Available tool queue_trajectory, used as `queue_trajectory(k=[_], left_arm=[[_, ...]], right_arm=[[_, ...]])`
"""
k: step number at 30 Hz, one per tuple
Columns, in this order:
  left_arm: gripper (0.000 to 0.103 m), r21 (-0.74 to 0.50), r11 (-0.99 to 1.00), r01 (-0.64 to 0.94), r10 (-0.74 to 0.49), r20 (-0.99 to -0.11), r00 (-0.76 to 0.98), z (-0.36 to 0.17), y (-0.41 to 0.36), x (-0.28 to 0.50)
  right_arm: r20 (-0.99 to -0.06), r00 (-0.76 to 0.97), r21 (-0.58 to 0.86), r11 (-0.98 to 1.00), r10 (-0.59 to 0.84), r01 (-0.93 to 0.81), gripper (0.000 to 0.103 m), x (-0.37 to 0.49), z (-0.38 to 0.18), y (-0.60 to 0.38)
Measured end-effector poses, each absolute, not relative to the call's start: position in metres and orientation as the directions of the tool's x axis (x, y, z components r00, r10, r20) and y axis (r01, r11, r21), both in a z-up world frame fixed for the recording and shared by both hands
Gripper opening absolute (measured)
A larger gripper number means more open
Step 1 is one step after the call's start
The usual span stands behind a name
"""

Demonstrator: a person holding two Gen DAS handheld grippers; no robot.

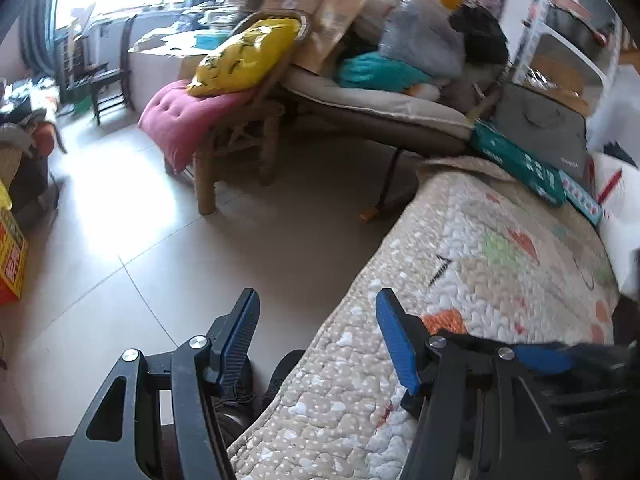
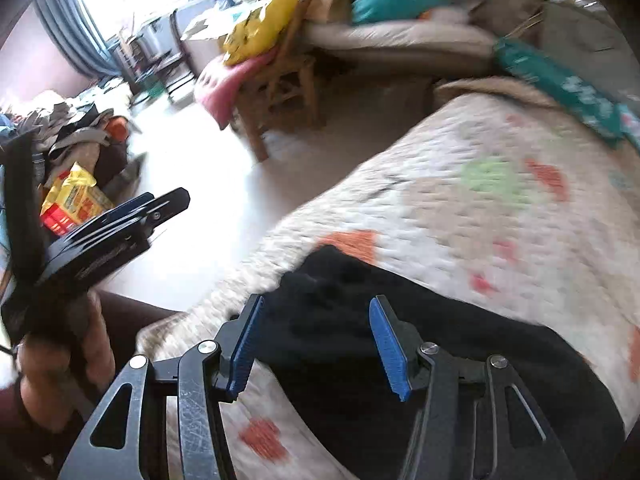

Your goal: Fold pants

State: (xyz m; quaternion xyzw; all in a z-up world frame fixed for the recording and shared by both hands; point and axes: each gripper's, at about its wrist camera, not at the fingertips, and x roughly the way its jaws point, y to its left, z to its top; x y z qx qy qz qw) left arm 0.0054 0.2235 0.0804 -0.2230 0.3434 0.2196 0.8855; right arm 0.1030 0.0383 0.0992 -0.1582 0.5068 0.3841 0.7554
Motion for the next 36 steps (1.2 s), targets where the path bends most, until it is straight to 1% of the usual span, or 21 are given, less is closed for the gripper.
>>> queue_trajectory(k=[2,3,4,5,6,9,13,16,17,18,20,22,23,24,26,29,31,33,34,36], left_arm=[[0.06,-0.27,0.788,-0.553,0.224,-0.712,0.666,0.079,0.229,0.005],[0.06,-0.291,0.777,-0.558,0.209,-0.717,0.665,0.077,0.233,0.005],[0.06,-0.307,0.769,-0.561,0.198,-0.72,0.665,0.076,0.236,0.004],[0.06,-0.323,0.76,-0.564,0.188,-0.722,0.666,0.075,0.238,0.003],[0.06,-0.336,0.75,-0.57,0.184,-0.721,0.668,0.075,0.24,0.002],[0.06,-0.357,0.734,-0.578,0.189,-0.709,0.679,0.079,0.242,0.002],[0.06,-0.348,0.746,-0.567,0.195,-0.7,0.687,0.083,0.238,0.004],[0.06,-0.34,0.751,-0.567,0.199,-0.702,0.684,0.083,0.237,0.004],[0.06,-0.337,0.75,-0.57,0.201,-0.704,0.681,0.082,0.237,0.005],[0.06,-0.334,0.749,-0.572,0.203,-0.706,0.678,0.081,0.237,0.005],[0.06,-0.324,0.75,-0.576,0.204,-0.715,0.669,0.078,0.237,0.008],[0.06,-0.315,0.755,-0.575,0.202,-0.723,0.66,0.076,0.236,0.01],[0.06,-0.314,0.757,-0.573,0.198,-0.726,0.659,0.075,0.235,0.011],[0.06,-0.31,0.762,-0.569,0.194,-0.728,0.658,0.075,0.233,0.012],[0.06,-0.302,0.776,-0.554,0.188,-0.728,0.66,0.075,0.229,0.015],[0.06,-0.3,0.812,-0.501,0.141,-0.732,0.666,0.072,0.217,0.022],[0.06,-0.285,0.845,-0.453,0.11,-0.736,0.668,0.071,0.201,0.031],[0.06,-0.262,0.88,-0.395,0.082,-0.737,0.671,0.077,0.184,0.04],[0.06,-0.259,0.902,-0.345,0.055,-0.723,0.688,0.084,0.172,0.044],[0.061,-0.252,0.919,-0.302,0.036,-0.71,0.703,0.093,0.156,0.048]], right_arm=[[-0.916,0.162,0.135,0.662,0.367,-0.738,0.059,0.109,0.076,0.066],[-0.929,0.155,0.116,0.662,0.335,-0.74,0.049,0.11,0.066,0.073],[-0.945,0.152,0.084,0.664,0.29,-0.743,0.029,0.11,0.055,0.081],[-0.961,0.151,0.044,0.666,0.233,-0.744,0.021,0.111,0.042,0.088],[-0.962,0.159,0.032,0.668,0.223,-0.744,0.02,0.112,0.039,0.087],[-0.947,0.169,0.069,0.69,0.272,-0.721,0.017,0.119,0.049,0.081],[-0.925,0.222,0.08,0.727,0.31,-0.682,0.017,0.142,0.065,0.086],[-0.926,0.239,0.07,0.755,0.291,-0.652,0.018,0.166,0.058,0.101],[-0.928,0.246,0.062,0.766,0.281,-0.64,0.023,0.174,0.055,0.104],[-0.929,0.24,0.074,0.776,0.282,-0.627,0.032,0.182,0.052,0.105],[-0.93,0.195,0.138,0.787,0.312,-0.601,0.045,0.192,0.045,0.104],[-0.911,0.196,0.197,0.801,0.362,-0.565,0.048,0.192,0.051,0.093],[-0.893,0.209,0.229,0.802,0.399,-0.551,0.054,0.189,0.06,0.084],[-0.883,0.224,0.237,0.804,0.412,-0.545,0.055,0.187,0.066,0.076],[-0.875,0.244,0.223,0.796,0.418,-0.563,0.055,0.175,0.084,0.057],[-0.886,0.276,0.138,0.781,0.372,-0.608,0.055,0.145,0.103,0.011],[-0.889,0.302,0.105,0.793,0.346,-0.6,0.055,0.129,0.111,-0.029],[-0.896,0.363,0.032,0.852,0.257,-0.523,0.055,0.117,0.12,-0.092],[-0.897,0.382,0.012,0.875,0.224,-0.484,0.055,0.114,0.123,-0.113],[-0.903,0.405,-0.007,0.94,0.141,-0.342,0.055,0.113,0.13,-0.182]])
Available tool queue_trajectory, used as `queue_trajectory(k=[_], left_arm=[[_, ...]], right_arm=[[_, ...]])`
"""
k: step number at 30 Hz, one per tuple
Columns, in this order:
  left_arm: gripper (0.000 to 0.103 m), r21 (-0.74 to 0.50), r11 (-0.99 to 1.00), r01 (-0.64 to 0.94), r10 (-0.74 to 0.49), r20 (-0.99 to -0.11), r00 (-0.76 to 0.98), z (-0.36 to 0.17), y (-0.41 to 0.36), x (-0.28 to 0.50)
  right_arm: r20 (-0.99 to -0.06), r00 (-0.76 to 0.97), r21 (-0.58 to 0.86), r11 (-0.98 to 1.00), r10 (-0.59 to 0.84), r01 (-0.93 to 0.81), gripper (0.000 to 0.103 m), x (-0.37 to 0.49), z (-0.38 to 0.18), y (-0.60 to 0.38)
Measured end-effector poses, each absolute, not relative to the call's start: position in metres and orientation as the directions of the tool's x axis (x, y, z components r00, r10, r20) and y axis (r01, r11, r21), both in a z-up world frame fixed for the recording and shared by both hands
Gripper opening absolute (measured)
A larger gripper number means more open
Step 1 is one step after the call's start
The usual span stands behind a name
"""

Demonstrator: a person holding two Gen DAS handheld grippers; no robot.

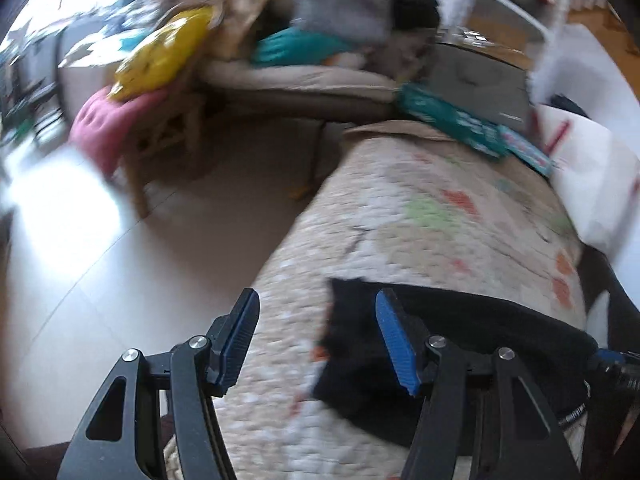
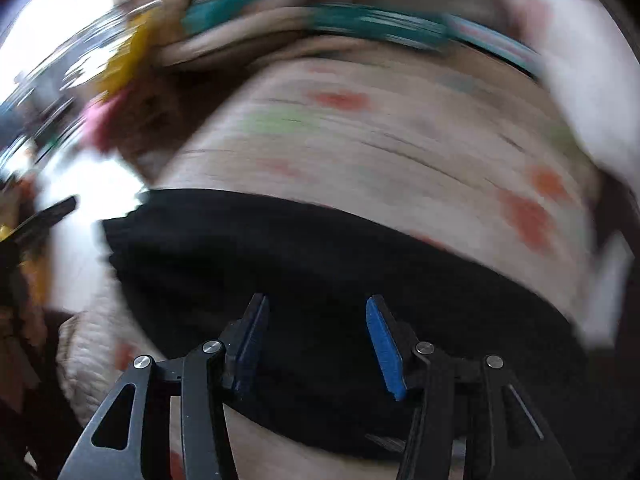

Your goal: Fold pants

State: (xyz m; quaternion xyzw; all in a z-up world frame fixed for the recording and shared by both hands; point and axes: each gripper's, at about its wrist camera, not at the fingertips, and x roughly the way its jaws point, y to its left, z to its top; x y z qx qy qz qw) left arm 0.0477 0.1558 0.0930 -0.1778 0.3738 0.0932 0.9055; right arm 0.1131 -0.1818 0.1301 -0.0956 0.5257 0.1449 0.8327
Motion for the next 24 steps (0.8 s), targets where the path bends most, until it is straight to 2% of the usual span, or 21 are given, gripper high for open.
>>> queue_trajectory(k=[3,6,8,12,17,20,21,22,23,24], left_arm=[[0.063,-0.227,0.937,-0.264,0.017,-0.727,0.686,0.096,0.131,0.062],[0.063,-0.172,0.957,-0.232,0.031,-0.737,0.675,0.088,0.112,0.071],[0.063,-0.124,0.971,-0.205,0.05,-0.733,0.679,0.08,0.104,0.07],[0.063,-0.039,0.981,-0.192,0.103,-0.734,0.672,0.063,0.105,0.062],[0.063,-0.117,0.966,-0.232,0.068,-0.748,0.66,0.059,0.122,0.062],[0.063,-0.123,0.962,-0.245,0.071,-0.751,0.657,0.057,0.125,0.061],[0.063,-0.123,0.961,-0.249,0.074,-0.751,0.656,0.057,0.126,0.061],[0.063,-0.124,0.959,-0.254,0.076,-0.752,0.655,0.056,0.127,0.06],[0.063,-0.126,0.958,-0.258,0.077,-0.754,0.653,0.056,0.127,0.061],[0.063,-0.129,0.956,-0.264,0.078,-0.756,0.65,0.055,0.129,0.061]], right_arm=[[-0.909,0.408,0.049,0.992,0.091,-0.113,0.055,0.11,0.137,-0.275],[-0.91,0.397,0.158,0.986,0.124,0.054,0.055,0.106,0.135,-0.338],[-0.911,0.397,0.171,0.979,0.113,0.113,0.055,0.105,0.131,-0.359],[-0.933,0.357,0.048,0.977,-0.03,0.207,0.055,0.108,0.11,-0.367],[-0.947,0.3,-0.022,0.957,-0.113,0.29,0.061,0.116,0.083,-0.381],[-0.949,0.294,-0.041,0.968,-0.116,0.249,0.037,0.118,0.077,-0.379],[-0.94,0.317,-0.052,0.97,-0.128,0.237,0.026,0.117,0.081,-0.376],[-0.934,0.335,-0.051,0.973,-0.127,0.226,0.022,0.114,0.086,-0.375],[-0.927,0.35,-0.059,0.975,-0.134,0.216,0.007,0.112,0.092,-0.374],[-0.921,0.354,-0.089,0.972,-0.164,0.218,0.008,0.11,0.096,-0.374]])
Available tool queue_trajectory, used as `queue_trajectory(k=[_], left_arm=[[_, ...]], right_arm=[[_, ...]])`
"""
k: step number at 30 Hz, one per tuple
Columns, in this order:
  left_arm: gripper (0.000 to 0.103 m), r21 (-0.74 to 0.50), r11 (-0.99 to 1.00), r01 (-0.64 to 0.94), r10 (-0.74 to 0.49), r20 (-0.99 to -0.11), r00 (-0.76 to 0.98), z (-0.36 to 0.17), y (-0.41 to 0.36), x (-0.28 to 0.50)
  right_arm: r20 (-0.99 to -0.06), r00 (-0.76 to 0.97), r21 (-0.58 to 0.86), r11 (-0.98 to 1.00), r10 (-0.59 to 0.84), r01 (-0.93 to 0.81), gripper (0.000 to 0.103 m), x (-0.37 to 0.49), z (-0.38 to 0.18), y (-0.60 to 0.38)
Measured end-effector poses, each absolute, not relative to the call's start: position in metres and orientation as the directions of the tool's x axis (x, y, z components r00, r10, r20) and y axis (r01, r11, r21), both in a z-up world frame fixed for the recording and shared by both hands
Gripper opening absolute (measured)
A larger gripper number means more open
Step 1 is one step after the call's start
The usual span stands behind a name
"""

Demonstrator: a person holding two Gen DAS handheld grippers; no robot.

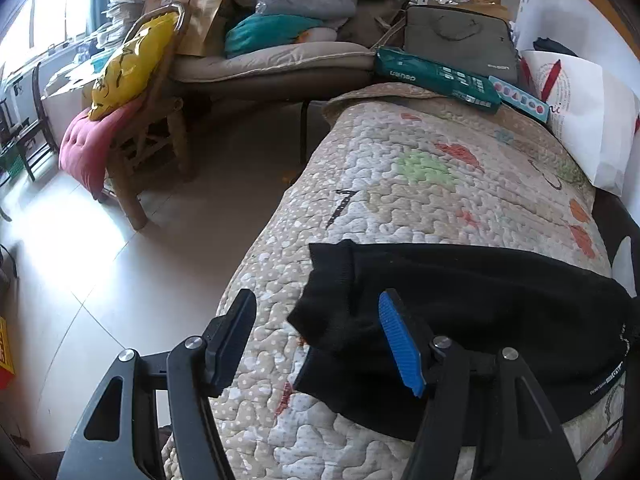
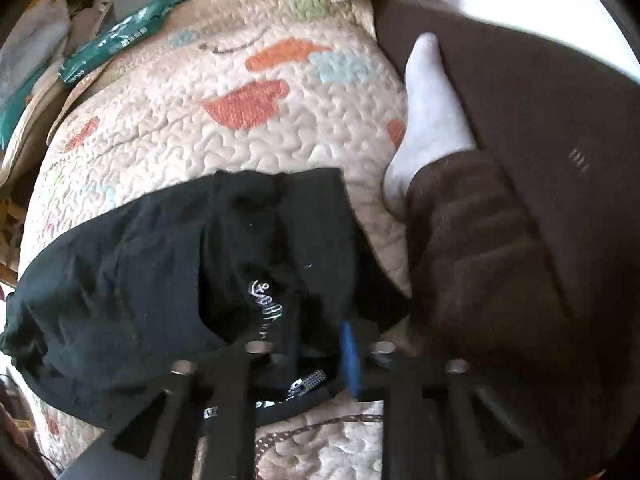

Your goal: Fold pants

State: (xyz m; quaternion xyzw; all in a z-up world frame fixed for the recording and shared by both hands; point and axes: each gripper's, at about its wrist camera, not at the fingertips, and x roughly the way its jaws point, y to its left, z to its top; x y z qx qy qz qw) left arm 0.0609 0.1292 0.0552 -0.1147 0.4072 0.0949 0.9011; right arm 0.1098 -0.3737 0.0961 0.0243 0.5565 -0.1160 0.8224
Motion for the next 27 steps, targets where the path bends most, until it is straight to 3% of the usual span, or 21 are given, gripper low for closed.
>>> queue_trajectory(k=[8,11,13,15,17,21,24,25,26,27], left_arm=[[0.063,-0.157,0.929,-0.336,0.098,-0.768,0.633,0.053,0.149,0.058],[0.063,-0.177,0.914,-0.366,0.106,-0.766,0.634,0.056,0.159,0.056],[0.063,-0.196,0.903,-0.383,0.105,-0.763,0.638,0.057,0.165,0.056],[0.063,-0.205,0.894,-0.398,0.108,-0.765,0.636,0.058,0.169,0.057],[0.063,-0.208,0.892,-0.402,0.105,-0.768,0.631,0.057,0.17,0.058],[0.063,-0.186,0.905,-0.384,0.107,-0.773,0.626,0.055,0.165,0.057],[0.063,-0.189,0.911,-0.367,0.096,-0.768,0.634,0.057,0.163,0.057],[0.063,-0.188,0.911,-0.366,0.097,-0.767,0.634,0.057,0.163,0.057],[0.063,-0.187,0.91,-0.369,0.099,-0.768,0.633,0.057,0.164,0.058],[0.063,-0.189,0.906,-0.379,0.104,-0.768,0.632,0.058,0.167,0.058]], right_arm=[[-0.892,0.293,-0.285,0.932,-0.344,0.224,0.009,0.111,0.096,-0.371],[-0.832,0.251,-0.453,0.867,-0.494,0.207,0.02,0.113,0.089,-0.363],[-0.798,0.279,-0.488,0.845,-0.534,0.219,0.026,0.105,0.1,-0.359],[-0.795,0.383,-0.428,0.882,-0.471,0.197,0.053,0.093,0.123,-0.339],[-0.815,0.495,-0.318,0.947,-0.302,0.054,0.06,0.08,0.138,-0.303],[-0.895,0.439,-0.085,0.933,0.082,-0.348,0.057,0.071,0.12,-0.218],[-0.906,0.412,-0.118,0.88,0.095,-0.46,0.055,0.069,0.094,-0.178],[-0.909,0.407,-0.134,0.868,0.083,-0.477,0.05,0.068,0.086,-0.169],[-0.916,0.394,-0.141,0.861,0.074,-0.488,0.033,0.07,0.077,-0.164],[-0.927,0.367,-0.129,0.858,0.073,-0.498,0.023,0.07,0.068,-0.161]])
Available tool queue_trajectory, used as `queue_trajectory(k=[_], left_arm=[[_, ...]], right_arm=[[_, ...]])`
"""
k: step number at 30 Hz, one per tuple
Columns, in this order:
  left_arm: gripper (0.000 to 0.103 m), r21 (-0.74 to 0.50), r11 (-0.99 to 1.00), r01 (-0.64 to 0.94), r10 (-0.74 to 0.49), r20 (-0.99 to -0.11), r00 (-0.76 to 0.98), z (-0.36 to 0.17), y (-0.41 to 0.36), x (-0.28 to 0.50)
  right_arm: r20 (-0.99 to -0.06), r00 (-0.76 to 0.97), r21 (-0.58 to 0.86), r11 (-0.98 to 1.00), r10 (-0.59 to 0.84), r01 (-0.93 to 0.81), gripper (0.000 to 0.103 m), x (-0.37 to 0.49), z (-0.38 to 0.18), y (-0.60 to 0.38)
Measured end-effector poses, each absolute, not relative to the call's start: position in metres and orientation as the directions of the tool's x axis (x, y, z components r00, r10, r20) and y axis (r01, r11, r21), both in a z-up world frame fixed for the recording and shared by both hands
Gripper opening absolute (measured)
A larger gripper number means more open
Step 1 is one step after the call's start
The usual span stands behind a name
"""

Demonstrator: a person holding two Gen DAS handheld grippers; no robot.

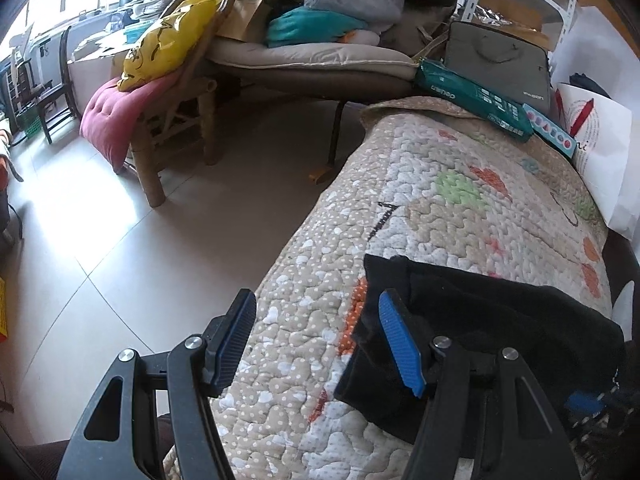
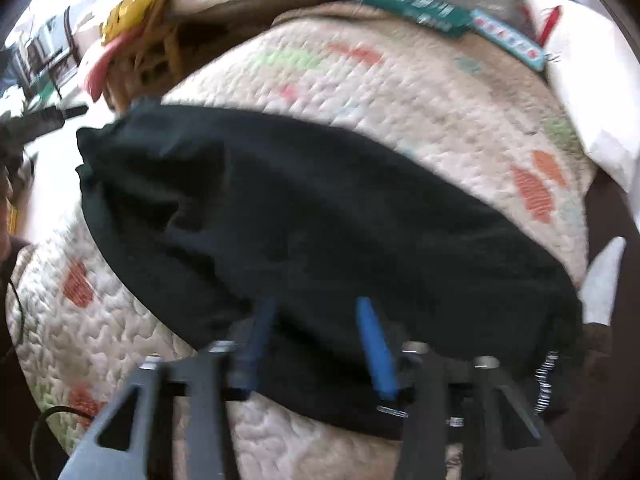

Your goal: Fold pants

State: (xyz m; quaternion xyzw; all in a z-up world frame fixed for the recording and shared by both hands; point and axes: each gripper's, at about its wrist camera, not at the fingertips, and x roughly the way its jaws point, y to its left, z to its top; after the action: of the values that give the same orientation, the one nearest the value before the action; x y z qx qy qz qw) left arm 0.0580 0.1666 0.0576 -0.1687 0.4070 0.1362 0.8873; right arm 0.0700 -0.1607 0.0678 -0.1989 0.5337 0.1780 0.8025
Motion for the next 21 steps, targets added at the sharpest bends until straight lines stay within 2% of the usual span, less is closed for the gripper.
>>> queue_trajectory(k=[6,8,10,12,17,21], left_arm=[[0.063,-0.224,0.836,-0.501,0.15,-0.786,0.6,0.059,0.203,0.053],[0.063,-0.251,0.81,-0.53,0.148,-0.787,0.599,0.059,0.213,0.05],[0.063,-0.248,0.801,-0.545,0.165,-0.784,0.599,0.061,0.217,0.048],[0.063,-0.241,0.8,-0.549,0.176,-0.781,0.599,0.062,0.218,0.047],[0.063,-0.257,0.791,-0.555,0.175,-0.775,0.607,0.065,0.224,0.044],[0.063,-0.273,0.781,-0.562,0.165,-0.777,0.607,0.064,0.23,0.044]], right_arm=[[-0.95,0.312,-0.175,0.842,-0.009,-0.51,0.022,0.061,0.057,-0.154],[-0.946,0.323,-0.159,0.84,0.02,-0.518,0.023,0.057,0.066,-0.146],[-0.936,0.337,-0.11,0.823,0.103,-0.557,0.033,0.057,0.077,-0.128],[-0.919,0.346,-0.066,0.793,0.188,-0.606,0.052,0.056,0.084,-0.099],[-0.889,0.351,-0.057,0.689,0.295,-0.723,0.052,0.056,0.077,-0.021],[-0.891,0.387,-0.176,0.605,0.237,-0.776,0.05,0.055,0.054,0.021]])
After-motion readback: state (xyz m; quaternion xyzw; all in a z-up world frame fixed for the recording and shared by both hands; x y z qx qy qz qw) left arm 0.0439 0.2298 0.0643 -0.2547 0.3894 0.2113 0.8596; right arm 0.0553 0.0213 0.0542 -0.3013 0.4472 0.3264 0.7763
